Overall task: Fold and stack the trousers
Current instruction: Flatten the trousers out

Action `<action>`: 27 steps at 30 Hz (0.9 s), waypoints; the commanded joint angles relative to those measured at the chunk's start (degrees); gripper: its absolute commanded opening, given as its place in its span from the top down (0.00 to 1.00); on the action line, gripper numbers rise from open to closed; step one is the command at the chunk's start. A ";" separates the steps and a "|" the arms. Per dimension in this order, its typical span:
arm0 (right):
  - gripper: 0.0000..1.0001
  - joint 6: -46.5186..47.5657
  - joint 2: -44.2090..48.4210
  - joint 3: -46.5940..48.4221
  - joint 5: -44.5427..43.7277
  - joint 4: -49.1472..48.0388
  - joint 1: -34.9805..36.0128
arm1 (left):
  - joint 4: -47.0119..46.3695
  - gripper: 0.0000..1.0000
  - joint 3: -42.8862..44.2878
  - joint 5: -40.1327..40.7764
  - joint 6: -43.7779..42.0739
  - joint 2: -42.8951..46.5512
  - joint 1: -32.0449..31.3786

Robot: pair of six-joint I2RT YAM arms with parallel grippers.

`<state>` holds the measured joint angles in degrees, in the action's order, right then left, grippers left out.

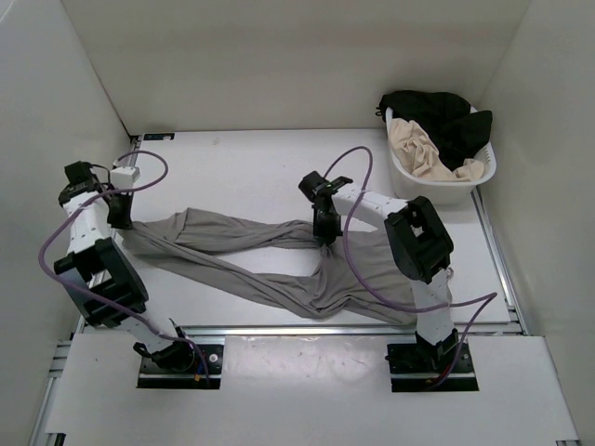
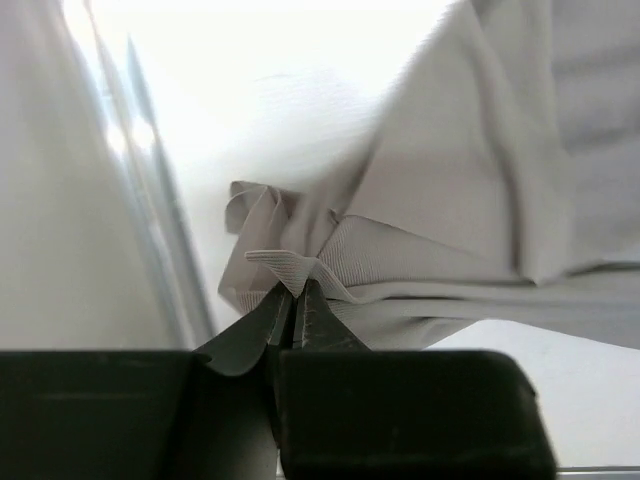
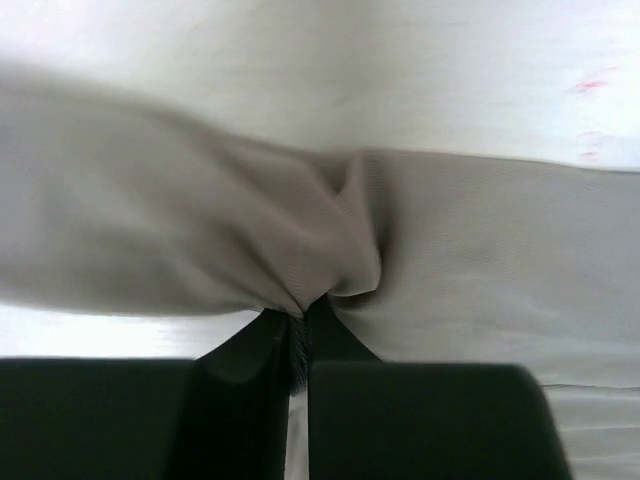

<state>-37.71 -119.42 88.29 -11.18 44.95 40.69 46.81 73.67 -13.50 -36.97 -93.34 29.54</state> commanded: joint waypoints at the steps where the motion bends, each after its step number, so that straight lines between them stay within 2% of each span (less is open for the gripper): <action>1: 1.00 -3.95 -2.66 -3.04 -1.37 -1.70 -3.85 | 0.74 0.86 -1.16 2.25 -4.77 3.07 2.89; 6: 1.00 -5.35 -1.52 3.28 -7.97 -1.18 -8.95 | 4.51 0.86 1.47 0.15 -7.23 4.13 5.78; 10: 1.00 -5.35 -3.53 9.77 -7.98 -0.31 -12.99 | 8.46 0.86 1.48 -1.44 -9.78 7.02 5.79; 13: 1.00 -3.43 -5.38 12.34 -6.76 1.01 -13.62 | 9.70 0.86 -2.02 1.71 -12.06 10.80 6.32; 14: 0.92 -2.72 -6.35 12.34 -6.14 1.02 -14.23 | 9.71 0.86 -5.00 2.33 -12.68 13.16 6.84; 15: 0.77 -1.93 -6.36 13.74 -4.39 1.02 -14.23 | 9.71 0.86 -6.42 2.33 -12.69 14.05 6.85; 16: 0.46 0.42 -6.97 13.75 -3.77 1.02 -14.23 | 9.18 0.86 -7.48 2.94 -13.38 14.76 6.85; 18: 0.30 3.07 -5.75 14.54 -3.76 0.23 -13.36 | 9.18 0.86 -8.89 2.95 -13.39 15.29 7.37; 20: 0.17 8.06 -1.89 13.14 -4.55 -1.17 -11.25 | 9.18 0.86 -8.89 0.58 -11.73 14.51 7.37; 22: 0.09 11.41 2.84 11.13 -5.43 -2.49 -8.62 | 8.31 0.86 -7.50 -1.43 -9.28 11.35 7.37; 24: 0.05 12.05 5.58 10.59 -4.91 -2.50 -6.95 | 8.82 0.86 -2.59 -2.23 -7.16 6.36 7.37; 27: 0.05 13.46 10.59 8.40 -4.90 1.09 -2.12 | 13.22 0.86 2.43 -4.52 -6.53 3.87 7.37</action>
<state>-28.21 -116.55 97.47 -15.53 43.86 34.68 57.45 71.64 -14.11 -45.28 -89.12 36.69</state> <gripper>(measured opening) 0.944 0.151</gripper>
